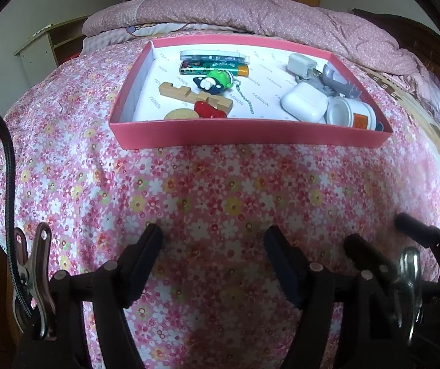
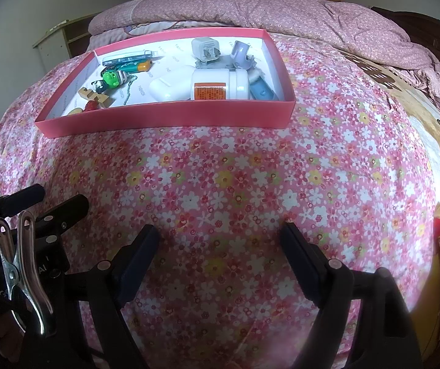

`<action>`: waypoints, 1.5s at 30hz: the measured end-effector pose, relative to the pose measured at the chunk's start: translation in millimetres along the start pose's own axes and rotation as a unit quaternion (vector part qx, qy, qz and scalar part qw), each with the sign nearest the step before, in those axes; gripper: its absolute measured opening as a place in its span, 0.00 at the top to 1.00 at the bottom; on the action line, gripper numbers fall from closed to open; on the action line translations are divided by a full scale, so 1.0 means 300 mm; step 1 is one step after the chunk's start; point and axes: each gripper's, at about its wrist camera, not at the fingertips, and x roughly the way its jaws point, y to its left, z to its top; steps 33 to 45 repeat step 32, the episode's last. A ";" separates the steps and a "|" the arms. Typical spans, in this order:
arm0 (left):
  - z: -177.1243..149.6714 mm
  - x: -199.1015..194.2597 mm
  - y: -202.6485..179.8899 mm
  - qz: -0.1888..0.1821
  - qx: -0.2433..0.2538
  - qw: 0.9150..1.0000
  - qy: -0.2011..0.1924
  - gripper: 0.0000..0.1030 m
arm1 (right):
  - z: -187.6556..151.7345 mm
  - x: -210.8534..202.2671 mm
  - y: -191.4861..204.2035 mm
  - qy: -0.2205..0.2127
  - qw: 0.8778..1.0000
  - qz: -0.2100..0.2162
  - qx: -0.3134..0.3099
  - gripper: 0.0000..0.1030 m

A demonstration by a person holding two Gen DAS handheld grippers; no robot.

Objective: Organize rigid objects

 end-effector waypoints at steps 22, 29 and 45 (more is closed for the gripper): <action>-0.003 0.000 0.000 0.001 0.000 1.000 0.000 0.28 | -0.003 0.000 0.000 -0.001 1.000 0.000 0.000 0.19; -0.002 -0.003 0.006 0.002 -0.002 1.000 -0.002 0.28 | -0.003 0.000 -0.002 -0.001 1.000 -0.001 0.000 0.19; -0.002 -0.005 0.009 0.001 -0.001 1.000 -0.006 0.28 | 0.001 -0.001 -0.002 0.001 1.000 -0.003 -0.002 0.19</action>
